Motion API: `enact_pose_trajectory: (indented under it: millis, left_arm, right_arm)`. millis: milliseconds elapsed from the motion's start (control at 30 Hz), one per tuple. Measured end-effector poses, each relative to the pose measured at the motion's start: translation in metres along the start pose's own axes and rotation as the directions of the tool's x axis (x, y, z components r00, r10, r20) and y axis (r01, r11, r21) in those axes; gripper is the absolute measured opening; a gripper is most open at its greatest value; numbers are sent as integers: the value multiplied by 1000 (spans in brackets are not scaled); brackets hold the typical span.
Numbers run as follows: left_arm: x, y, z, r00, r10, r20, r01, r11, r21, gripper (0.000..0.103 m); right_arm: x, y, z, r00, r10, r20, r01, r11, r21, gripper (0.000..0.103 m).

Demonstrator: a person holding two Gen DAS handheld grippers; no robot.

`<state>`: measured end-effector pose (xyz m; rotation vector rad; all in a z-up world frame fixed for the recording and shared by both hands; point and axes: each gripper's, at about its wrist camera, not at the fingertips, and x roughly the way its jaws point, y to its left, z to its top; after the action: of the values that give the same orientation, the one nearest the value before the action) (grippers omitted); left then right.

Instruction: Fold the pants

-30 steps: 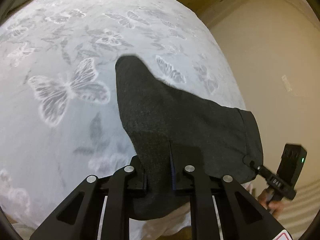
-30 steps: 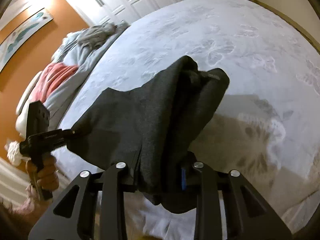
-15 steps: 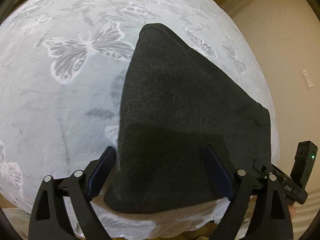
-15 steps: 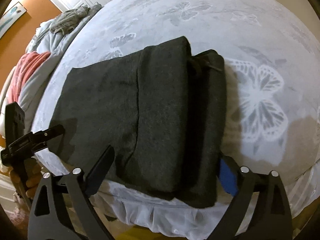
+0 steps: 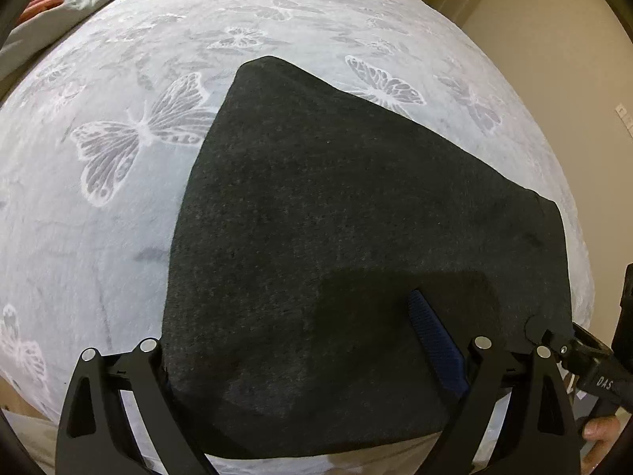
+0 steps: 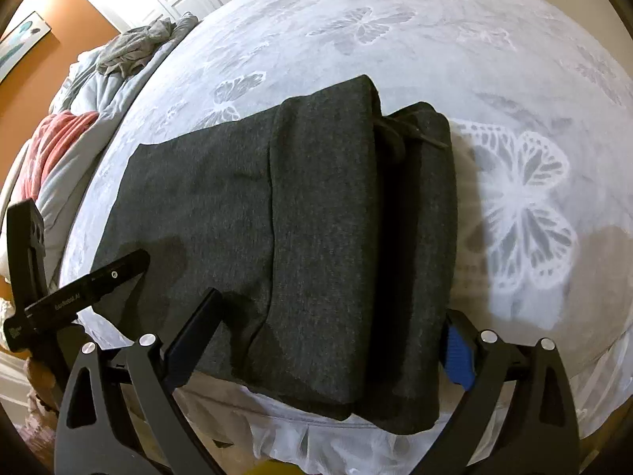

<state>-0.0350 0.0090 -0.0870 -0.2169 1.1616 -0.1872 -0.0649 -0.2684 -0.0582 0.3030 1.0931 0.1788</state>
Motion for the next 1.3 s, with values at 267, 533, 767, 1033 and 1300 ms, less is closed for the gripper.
enact_pose_trajectory:
  millis: [267,533,767,1033,1300]
  left_arm:
    - [1,-4,1,1000,-9,8,9,1000,15,91]
    - [-6,-6,-1,1000,-11,4,11,1000,22,79]
    - [-38,5,2,996,-78,38,77,997,19,15]
    - [-43,22,-32,994,-105,-7,105,995,2,28]
    - [-26,41,-30,998,-68,3,68,991,-115,68]
  right_arm:
    - [1,2,0,1000,-2,7,2,1000,-3,98]
    - [-10,-3,0,998,23,64,-25,999,27,51]
    - [-25,2,2,993,50,106,-50,999,-2,26]
    - [-28,-4,-30,997,52,56,-53,998,26,44]
    - [-15,-17,-28,994,86,69,-94,988,123,57]
